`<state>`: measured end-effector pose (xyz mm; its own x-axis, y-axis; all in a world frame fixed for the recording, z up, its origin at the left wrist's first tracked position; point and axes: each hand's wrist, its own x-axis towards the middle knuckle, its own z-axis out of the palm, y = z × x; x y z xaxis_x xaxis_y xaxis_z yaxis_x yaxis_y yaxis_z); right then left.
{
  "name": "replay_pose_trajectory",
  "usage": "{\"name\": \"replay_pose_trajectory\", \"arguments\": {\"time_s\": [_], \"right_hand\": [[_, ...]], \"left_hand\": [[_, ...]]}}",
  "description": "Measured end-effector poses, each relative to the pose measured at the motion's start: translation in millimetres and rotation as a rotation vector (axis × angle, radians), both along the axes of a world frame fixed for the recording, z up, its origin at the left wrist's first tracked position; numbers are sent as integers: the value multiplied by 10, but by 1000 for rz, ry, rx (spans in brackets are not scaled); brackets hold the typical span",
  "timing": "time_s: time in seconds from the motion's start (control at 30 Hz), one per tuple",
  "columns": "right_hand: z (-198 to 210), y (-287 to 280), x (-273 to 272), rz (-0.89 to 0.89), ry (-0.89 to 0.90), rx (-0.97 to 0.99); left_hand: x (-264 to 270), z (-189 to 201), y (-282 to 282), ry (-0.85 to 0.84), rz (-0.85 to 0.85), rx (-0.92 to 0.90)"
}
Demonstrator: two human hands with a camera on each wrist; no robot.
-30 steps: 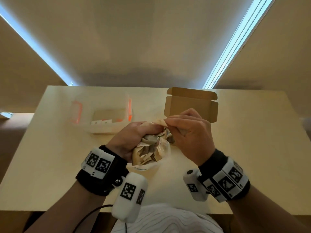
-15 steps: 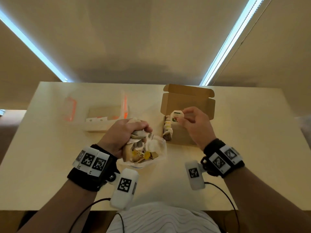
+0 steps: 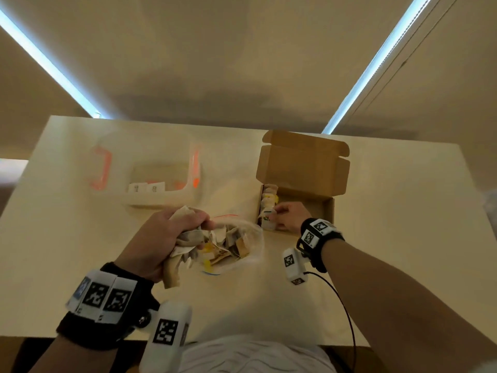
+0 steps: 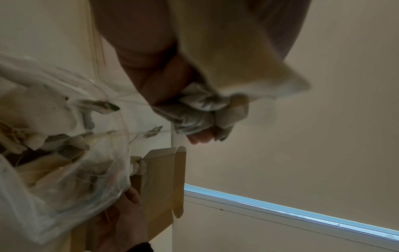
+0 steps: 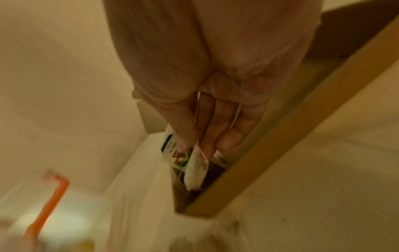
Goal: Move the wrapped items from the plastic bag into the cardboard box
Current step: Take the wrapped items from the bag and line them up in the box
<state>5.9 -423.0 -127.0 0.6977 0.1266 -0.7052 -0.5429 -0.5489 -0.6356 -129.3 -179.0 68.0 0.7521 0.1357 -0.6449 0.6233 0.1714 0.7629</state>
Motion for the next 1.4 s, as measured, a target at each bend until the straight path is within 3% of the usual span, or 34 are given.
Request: {"name": "replay_pose_trajectory", "arguments": {"time_s": [0.13,0.27,0.6,0.93,1.13,1.27,1.4], "right_hand": [[16,-235,252,-115,-49,-55],[-3,-355,466,-12,-121,-211],[-113,-189,495,89,-208,-251],[12,-185,415,-41,-404,-286],[189,-297,350,-167,-452,-252],[218,-337,276,-60,-437,-319],[47,-230,212,129,-248,-389]], "left_hand": [[-2,-24,55,12,1,41],[-13,-30,60,16,2,94],[-41,-79,60,36,30,91],[-35,-103,22,31,26,40],[-10,-120,0,46,106,-83],[39,-126,-39,54,113,-145],[64,-91,-99,60,129,-173]]}}
